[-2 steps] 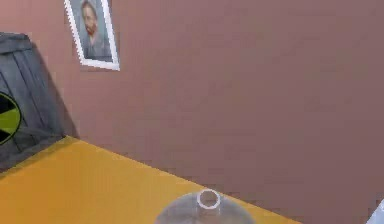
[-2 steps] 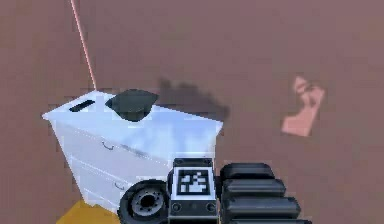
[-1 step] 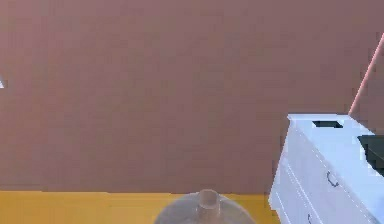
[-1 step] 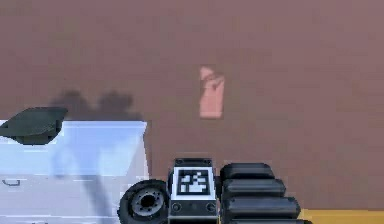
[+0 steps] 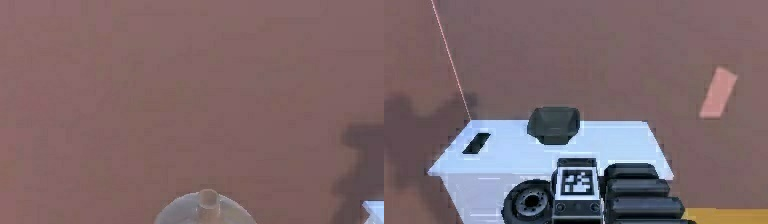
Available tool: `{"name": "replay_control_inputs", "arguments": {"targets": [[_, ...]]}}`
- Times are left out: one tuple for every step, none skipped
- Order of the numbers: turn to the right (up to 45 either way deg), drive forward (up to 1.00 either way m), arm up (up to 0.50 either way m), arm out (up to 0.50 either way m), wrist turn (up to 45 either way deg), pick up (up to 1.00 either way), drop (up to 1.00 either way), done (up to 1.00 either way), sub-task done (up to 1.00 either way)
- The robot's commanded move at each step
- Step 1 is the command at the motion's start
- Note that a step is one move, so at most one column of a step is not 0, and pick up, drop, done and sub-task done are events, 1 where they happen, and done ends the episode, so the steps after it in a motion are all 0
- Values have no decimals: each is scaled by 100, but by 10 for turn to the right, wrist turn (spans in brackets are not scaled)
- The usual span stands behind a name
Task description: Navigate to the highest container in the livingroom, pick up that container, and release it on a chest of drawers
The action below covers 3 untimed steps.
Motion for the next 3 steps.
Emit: {"name": "replay_control_inputs", "arguments": {"targets": [[-450, 0, 0, 0, 0, 0, 0, 0, 0], [-450, 0, 0, 0, 0, 0, 0, 0, 0], [450, 0, 0, 0, 0, 0, 0, 0, 0]]}}
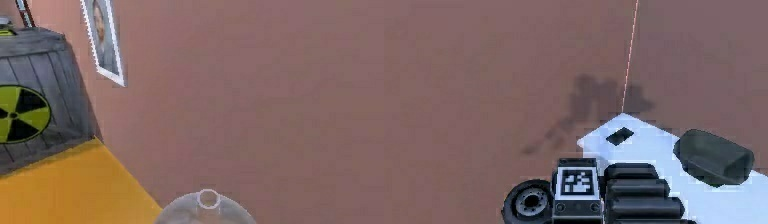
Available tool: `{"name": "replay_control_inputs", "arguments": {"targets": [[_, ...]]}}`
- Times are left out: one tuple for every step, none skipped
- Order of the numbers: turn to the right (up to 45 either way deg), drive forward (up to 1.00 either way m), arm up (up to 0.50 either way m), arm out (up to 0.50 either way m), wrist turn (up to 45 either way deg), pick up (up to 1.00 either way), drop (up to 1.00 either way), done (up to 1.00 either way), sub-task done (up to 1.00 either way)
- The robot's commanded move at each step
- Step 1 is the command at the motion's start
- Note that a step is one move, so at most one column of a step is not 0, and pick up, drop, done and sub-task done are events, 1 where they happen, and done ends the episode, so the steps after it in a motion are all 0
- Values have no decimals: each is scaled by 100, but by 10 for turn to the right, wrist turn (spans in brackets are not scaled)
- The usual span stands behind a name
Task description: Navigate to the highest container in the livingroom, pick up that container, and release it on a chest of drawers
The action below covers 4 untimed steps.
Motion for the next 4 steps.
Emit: {"name": "replay_control_inputs", "arguments": {"targets": [[360, 0, 0, 0, 0, 0, 0, 0, 0], [0, 0, 0, 42, 0, 0, 0, 0, 0], [0, 0, 0, 0, 450, 0, 0, 0, 0], [0, 0, 0, 0, 450, 0, 0, 0, 0]]}}
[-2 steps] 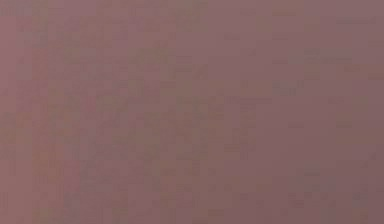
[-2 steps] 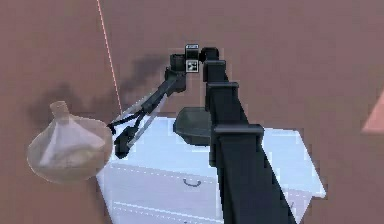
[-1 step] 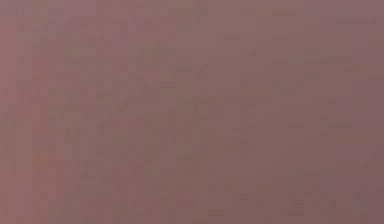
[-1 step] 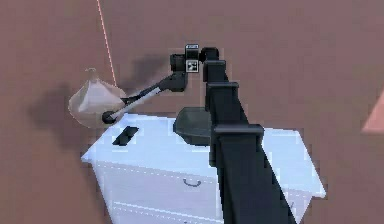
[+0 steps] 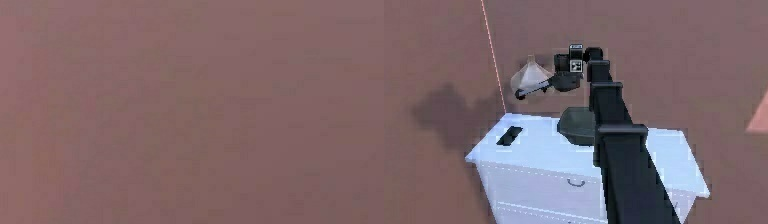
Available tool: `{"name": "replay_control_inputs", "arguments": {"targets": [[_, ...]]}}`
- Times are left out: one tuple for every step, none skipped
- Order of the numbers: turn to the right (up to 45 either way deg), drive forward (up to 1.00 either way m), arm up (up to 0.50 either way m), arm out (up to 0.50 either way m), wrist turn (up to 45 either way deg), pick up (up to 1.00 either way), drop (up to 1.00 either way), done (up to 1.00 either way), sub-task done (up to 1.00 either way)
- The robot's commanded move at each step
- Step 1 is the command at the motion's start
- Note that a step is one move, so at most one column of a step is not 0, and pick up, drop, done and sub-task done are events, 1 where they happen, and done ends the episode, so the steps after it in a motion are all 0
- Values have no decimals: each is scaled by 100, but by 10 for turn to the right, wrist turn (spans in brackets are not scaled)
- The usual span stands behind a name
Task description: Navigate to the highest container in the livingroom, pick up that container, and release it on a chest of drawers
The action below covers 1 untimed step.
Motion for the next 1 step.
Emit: {"name": "replay_control_inputs", "arguments": {"targets": [[0, 0, 0, 0, 420, 0, 0, 0, 0]]}}
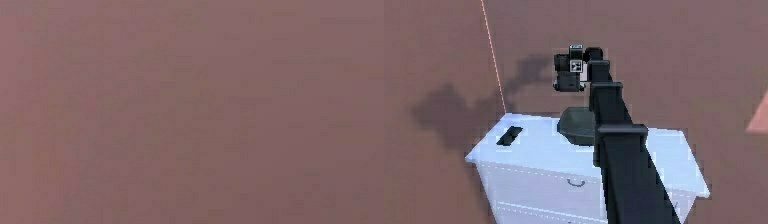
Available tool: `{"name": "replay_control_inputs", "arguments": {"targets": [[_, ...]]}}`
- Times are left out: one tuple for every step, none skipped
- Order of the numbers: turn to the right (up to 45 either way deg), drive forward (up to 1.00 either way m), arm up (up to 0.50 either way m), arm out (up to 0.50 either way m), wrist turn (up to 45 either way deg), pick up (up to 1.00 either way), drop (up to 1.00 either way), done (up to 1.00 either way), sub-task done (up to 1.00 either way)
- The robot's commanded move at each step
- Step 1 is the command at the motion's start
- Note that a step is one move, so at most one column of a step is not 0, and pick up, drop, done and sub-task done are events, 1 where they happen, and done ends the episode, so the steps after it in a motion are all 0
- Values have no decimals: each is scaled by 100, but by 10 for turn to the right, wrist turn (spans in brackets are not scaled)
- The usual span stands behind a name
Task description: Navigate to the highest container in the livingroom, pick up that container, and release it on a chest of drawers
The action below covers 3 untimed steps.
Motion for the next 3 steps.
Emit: {"name": "replay_control_inputs", "arguments": {"targets": [[0, 0, -28, 0, 0, 0, 0, 0, 0], [0, 0, 0, 0, 0, 0, 100, 0, 0], [0, 0, 0, -10, 0, 0, 0, 0, 0]]}}
